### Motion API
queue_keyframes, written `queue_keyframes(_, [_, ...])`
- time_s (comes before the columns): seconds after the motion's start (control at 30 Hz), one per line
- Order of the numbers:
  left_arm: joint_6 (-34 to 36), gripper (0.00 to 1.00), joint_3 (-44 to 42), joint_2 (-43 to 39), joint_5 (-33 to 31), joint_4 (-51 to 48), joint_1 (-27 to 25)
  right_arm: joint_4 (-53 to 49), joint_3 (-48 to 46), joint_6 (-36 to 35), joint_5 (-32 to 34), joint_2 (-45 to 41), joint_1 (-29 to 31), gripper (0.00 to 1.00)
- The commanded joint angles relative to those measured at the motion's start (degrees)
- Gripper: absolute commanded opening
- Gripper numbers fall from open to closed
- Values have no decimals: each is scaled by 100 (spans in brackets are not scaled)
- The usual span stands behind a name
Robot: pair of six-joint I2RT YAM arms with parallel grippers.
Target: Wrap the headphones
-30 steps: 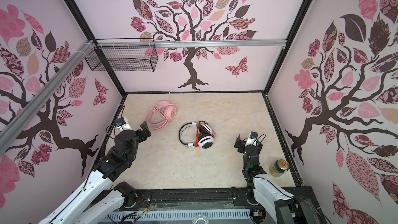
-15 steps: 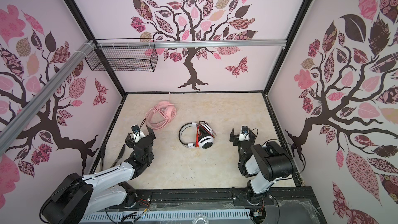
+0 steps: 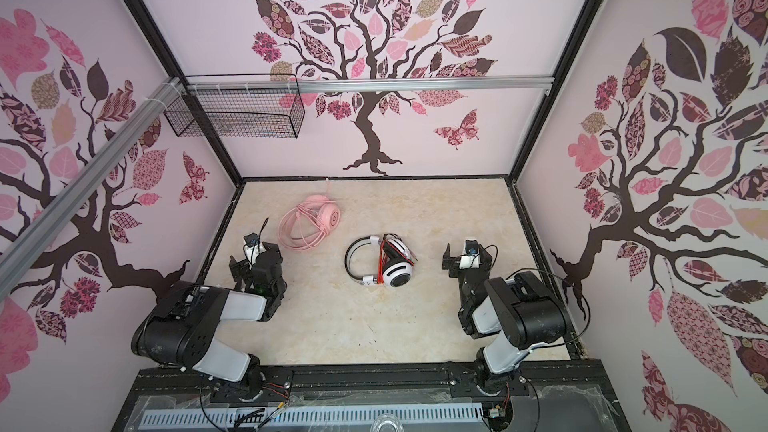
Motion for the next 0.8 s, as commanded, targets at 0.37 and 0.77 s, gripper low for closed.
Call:
queue_keyframes(0.37, [-152,98,385,-89,744,-316,141,48,60,1,-100,-149,-45,99])
queue_keyframes(0.77, [439,98,-80,-144,2942,395,323,1266,-404,-142,-399,88,-27,100])
